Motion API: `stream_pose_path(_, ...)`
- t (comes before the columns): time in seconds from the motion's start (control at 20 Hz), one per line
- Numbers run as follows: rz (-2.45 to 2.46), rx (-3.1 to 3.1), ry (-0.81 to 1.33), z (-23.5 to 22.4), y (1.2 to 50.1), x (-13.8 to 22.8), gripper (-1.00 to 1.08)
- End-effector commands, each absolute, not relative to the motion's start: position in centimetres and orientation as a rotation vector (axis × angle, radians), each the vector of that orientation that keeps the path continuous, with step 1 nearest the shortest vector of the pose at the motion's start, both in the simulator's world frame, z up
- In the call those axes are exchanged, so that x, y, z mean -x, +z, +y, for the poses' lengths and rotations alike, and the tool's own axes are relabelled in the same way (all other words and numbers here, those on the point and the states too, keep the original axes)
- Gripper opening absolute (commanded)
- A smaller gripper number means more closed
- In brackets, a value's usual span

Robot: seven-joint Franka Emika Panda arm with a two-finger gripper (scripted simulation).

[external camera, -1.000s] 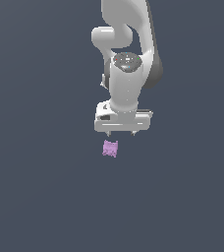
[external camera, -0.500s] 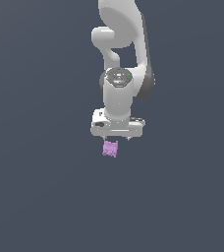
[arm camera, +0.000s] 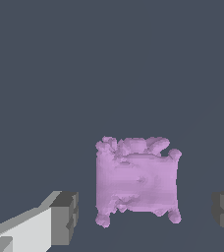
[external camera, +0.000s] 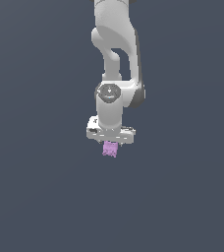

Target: Pick up the object and move it to a goal position.

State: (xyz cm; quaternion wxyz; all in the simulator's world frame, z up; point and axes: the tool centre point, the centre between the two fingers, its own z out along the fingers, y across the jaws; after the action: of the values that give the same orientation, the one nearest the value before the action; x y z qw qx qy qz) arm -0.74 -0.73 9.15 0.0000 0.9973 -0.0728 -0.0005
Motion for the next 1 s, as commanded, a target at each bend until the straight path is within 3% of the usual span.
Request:
stream_pose_path(0.0,-0.229,-3.133,-0.001,-0.7,9.1,0.7,1.0)
stream_pose_path(0.9,-0.235,-3.133,0.0,-0.8,4.0,0.8,1.0)
stream_pose_path(0.95,-0.235,-3.133,0.0,-0.8,4.0,0.8,-1.0)
